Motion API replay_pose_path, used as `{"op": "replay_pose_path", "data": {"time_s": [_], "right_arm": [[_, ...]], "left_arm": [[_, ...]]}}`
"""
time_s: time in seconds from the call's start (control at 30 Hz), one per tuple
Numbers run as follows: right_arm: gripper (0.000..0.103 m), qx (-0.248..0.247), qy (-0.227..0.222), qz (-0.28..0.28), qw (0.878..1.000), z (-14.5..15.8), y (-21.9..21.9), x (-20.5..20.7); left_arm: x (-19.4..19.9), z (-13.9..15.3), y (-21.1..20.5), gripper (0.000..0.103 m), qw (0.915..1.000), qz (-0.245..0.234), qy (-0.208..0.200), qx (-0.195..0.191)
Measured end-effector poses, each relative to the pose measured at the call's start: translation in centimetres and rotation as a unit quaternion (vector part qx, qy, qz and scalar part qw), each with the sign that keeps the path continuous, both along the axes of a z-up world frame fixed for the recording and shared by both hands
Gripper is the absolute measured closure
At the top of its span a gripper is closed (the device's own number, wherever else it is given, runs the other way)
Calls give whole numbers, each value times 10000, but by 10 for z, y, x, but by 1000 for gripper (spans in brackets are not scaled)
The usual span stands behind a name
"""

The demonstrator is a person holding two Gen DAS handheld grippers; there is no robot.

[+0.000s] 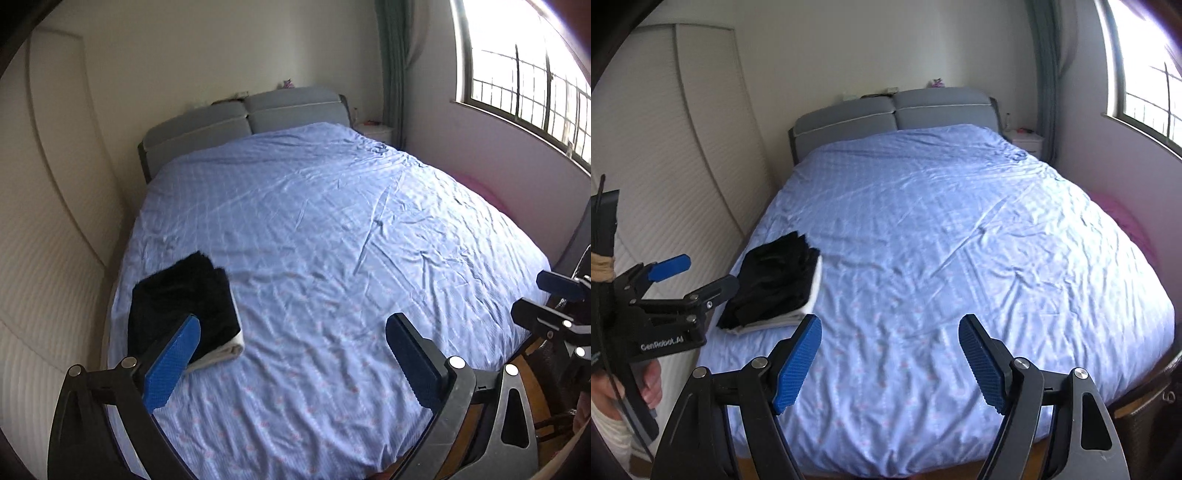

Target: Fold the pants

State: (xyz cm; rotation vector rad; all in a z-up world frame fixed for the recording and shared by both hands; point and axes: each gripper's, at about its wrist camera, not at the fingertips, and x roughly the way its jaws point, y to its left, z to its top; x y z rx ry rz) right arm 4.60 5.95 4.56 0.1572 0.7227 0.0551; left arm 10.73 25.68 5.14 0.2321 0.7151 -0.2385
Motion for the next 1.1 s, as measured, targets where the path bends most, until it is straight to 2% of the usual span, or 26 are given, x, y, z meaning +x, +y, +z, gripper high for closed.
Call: {"op": "replay_pose_path", "data": {"time_s": [0.13, 0.27, 0.43, 0.57, 0.77, 0.93, 1.1], "right_arm": [[25, 28, -21, -53, 10000, 1, -32, 11], [25, -19, -24, -58, 10000, 5, -67, 30], [25, 120, 14, -107, 9999, 10, -111, 51], [25, 200, -22, -142, 9997, 12, -141, 57], [25, 38, -71, 152, 9999, 16, -182, 57], [25, 141, -4, 580, 9982, 18, -223, 50], [25, 103, -44, 781, 9969, 21, -258, 36]], "left_arm": [[12, -2, -32, 0, 10000, 1, 31, -61], [35, -9, -65, 0, 9996, 219, 137, -115], [57, -13, -98, 0, 9983, 302, 378, -309], [66, -10, -128, 0, 9978, 401, 427, -296], [53, 1, -172, 0, 9972, 590, 298, -344], [29, 9, -209, 0, 9949, 928, 134, -364], [4, 13, -234, 0, 9922, 1151, 60, -475]]}}
